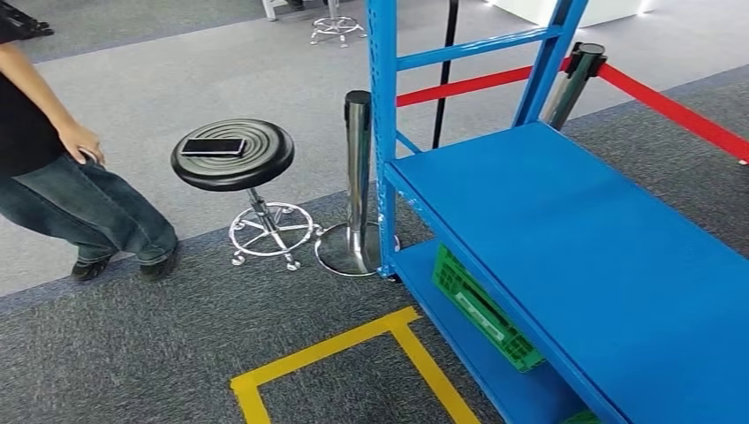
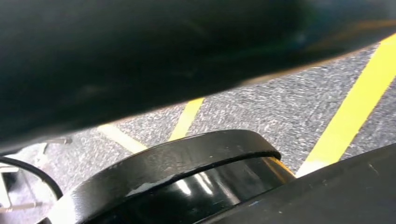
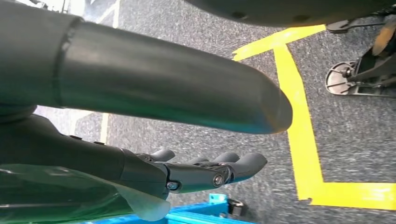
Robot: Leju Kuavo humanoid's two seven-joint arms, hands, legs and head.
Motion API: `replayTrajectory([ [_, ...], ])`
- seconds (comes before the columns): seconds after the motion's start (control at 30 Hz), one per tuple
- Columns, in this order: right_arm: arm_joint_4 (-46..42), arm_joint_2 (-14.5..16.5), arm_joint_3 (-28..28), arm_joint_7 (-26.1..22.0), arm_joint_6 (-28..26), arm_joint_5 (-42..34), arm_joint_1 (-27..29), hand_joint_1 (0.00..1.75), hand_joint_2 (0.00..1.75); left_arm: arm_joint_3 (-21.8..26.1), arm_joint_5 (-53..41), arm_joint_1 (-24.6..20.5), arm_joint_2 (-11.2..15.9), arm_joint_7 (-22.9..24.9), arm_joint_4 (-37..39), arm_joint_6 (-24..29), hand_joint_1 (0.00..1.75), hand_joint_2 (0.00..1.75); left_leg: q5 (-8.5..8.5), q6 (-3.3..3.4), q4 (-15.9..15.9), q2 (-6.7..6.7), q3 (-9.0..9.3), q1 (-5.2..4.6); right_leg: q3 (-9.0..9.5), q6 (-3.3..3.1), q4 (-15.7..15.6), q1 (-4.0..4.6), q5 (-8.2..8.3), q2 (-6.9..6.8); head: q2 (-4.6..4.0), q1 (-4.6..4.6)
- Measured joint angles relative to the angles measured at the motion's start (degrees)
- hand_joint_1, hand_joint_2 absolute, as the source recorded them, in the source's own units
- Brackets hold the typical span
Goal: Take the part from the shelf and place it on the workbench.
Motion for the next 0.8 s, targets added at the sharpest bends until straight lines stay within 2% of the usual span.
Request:
replayTrajectory([
  [0.03, 0.0, 0.0, 0.0, 0.0, 0.0, 0.0, 0.0, 0.00, 0.00, 0.0, 0.0, 0.0, 0.0, 0.0, 0.0, 0.0, 0.00, 0.00, 2.21, 0.41, -3.4, -0.49, 1.52, -0.09, 0.04, 0.00, 0.0, 0.07, 0.04, 0.62, 0.00, 0.00],
  [0.1, 0.0, 0.0, 0.0, 0.0, 0.1, 0.0, 0.0, 0.00, 0.00, 0.0, 0.0, 0.0, 0.0, 0.0, 0.0, 0.0, 0.00, 0.00, 5.40, 1.28, -10.9, -2.77, 4.88, -0.28, -0.04, 0.18, 0.1, 0.11, 0.17, 1.75, 0.00, 0.02],
  [0.13, 0.0, 0.0, 0.0, 0.0, 0.1, 0.0, -0.1, 0.00, 0.00, 0.0, 0.0, 0.0, 0.0, 0.0, 0.0, 0.0, 0.00, 0.00, 6.03, 1.54, -13.3, -3.69, 5.88, -0.38, -0.22, 0.40, 0.1, 0.07, 0.28, 2.22, 0.00, 0.01],
  [0.17, 0.0, 0.1, 0.0, 0.0, 0.1, -0.1, -0.1, 0.00, 0.00, 0.0, 0.0, -0.1, 0.0, 0.0, 0.0, 0.0, 0.00, 0.00, 6.01, 1.68, -14.3, -4.22, 6.25, -0.46, -0.46, 0.70, 0.1, -0.03, 0.43, 2.67, 0.01, 0.02],
  [0.23, 0.0, 0.1, 0.0, 0.0, 0.2, -0.1, 0.0, 0.00, 0.00, 0.0, 0.0, -0.1, 0.0, 0.0, 0.0, 0.0, 0.00, 0.00, 6.28, 1.85, -14.9, -3.46, 6.34, -0.46, -0.92, 1.37, 0.0, -0.24, 0.69, 3.31, 0.01, -0.01],
  [0.3, 0.0, 0.1, -0.1, 0.0, 0.2, -0.1, 0.0, 0.00, 0.00, 0.0, 0.0, -0.1, -0.1, 0.0, 0.0, 0.0, 0.00, 0.00, 6.87, 2.22, -15.9, -2.29, 6.58, -0.26, -2.10, 1.83, 1.8, -0.14, -0.56, 1.80, 0.00, 0.21],
  [0.37, 0.0, 0.1, -0.1, 0.0, 0.2, -0.1, -0.1, 0.00, 0.00, 0.0, 0.0, -0.1, -0.1, -0.1, 0.0, -0.1, 0.00, 0.00, 7.16, 2.48, -16.4, -0.85, 6.66, -0.24, -5.02, 2.16, 7.7, -0.04, -3.99, -0.65, 0.00, 0.60],
  [0.4, 0.0, 0.1, -0.1, 0.0, 0.2, -0.1, -0.1, 0.00, 0.00, 0.0, 0.0, 0.0, -0.1, -0.1, 0.0, -0.1, 0.00, 0.00, 7.16, 2.55, -16.4, -0.10, 6.60, -0.29, -6.75, 2.35, 11.4, -0.12, -5.72, -1.24, 0.00, 0.73],
  [0.43, 0.0, 0.1, -0.1, 0.0, 0.2, -0.1, -0.1, 0.00, 0.00, 0.0, 0.0, 0.0, -0.1, -0.1, 0.0, -0.2, 0.00, 0.00, 7.13, 2.55, -16.3, 0.64, 6.57, -0.33, -8.01, 2.57, 14.3, -0.22, -6.74, -1.58, 0.00, 0.76],
  [0.47, 0.0, 0.1, -0.1, 0.0, 0.2, -0.1, 0.0, 0.00, 0.00, 0.0, 0.1, 0.1, -0.1, -0.1, 0.0, -0.3, 0.00, 0.00, 7.09, 2.53, -16.3, 1.31, 6.56, -0.34, -8.38, 2.79, 15.4, -0.35, -6.71, -1.81, 0.00, 0.76],
  [0.5, 0.0, 0.1, -0.1, 0.0, 0.2, -0.1, 0.1, 0.00, 0.00, 0.0, 0.1, 0.0, -0.1, -0.1, 0.0, -0.3, 0.00, 0.00, 7.03, 2.44, -16.3, 1.91, 6.57, -0.30, -7.59, 2.98, 14.2, -0.49, -5.64, -2.07, 0.00, 0.77],
  [0.57, 0.0, 0.1, -0.1, 0.0, 0.2, -0.1, 0.2, 0.00, 0.00, 0.0, 0.1, 0.0, -0.1, -0.2, 0.0, -0.4, 0.00, 0.00, 6.75, 2.02, -16.0, 2.90, 6.64, -0.20, -3.48, 3.27, 6.9, -0.71, -2.28, -3.53, 0.00, 0.80],
  [0.6, 0.0, 0.1, -0.1, 0.0, 0.3, -0.1, 0.1, 0.00, 0.00, 0.0, 0.1, 0.0, -0.1, -0.2, 0.0, -0.4, 0.00, 0.00, 6.51, 1.66, -15.6, 3.29, 6.60, -0.28, -1.40, 3.12, 3.3, -0.68, -1.18, -4.36, 0.00, 0.84],
  [0.63, 0.0, 0.1, -0.1, 0.0, 0.3, -0.1, 0.0, 0.00, 0.00, 0.0, 0.1, 0.0, -0.1, -0.2, 0.0, -0.5, 0.00, 0.00, 6.33, 1.32, -15.4, 3.64, 6.57, -0.40, -0.08, 2.79, 1.1, -0.61, -0.69, -4.91, 0.00, 0.80],
  [0.67, 0.0, 0.1, -0.1, 0.0, 0.4, -0.1, -0.1, 0.00, 0.00, 0.0, 0.1, -0.1, -0.1, -0.2, 0.0, -0.5, 0.00, 0.00, 6.23, 1.00, -15.2, 3.96, 6.56, -0.53, 0.45, 2.36, 0.1, -0.48, -0.72, -5.11, 0.00, 0.69],
  [0.73, 0.0, 0.1, -0.1, 0.0, 0.4, -0.1, 0.0, 0.00, 0.00, 0.0, 0.1, -0.1, -0.1, -0.2, 0.0, -0.5, 0.00, 0.00, 6.14, 0.49, -15.0, 4.41, 6.60, -0.52, 0.36, 1.37, 0.2, -0.34, -0.63, -4.29, 0.00, 0.50],
  [0.8, 0.0, 0.1, -0.1, 0.0, 0.4, -0.1, 0.1, 0.00, 0.00, 0.0, 0.1, -0.2, -0.1, -0.2, 0.0, -0.5, 0.00, 0.00, 4.78, -0.13, -13.5, 3.10, 6.12, -0.22, 0.25, 0.61, 0.1, -0.41, -0.40, -3.54, 0.00, 0.37],
])
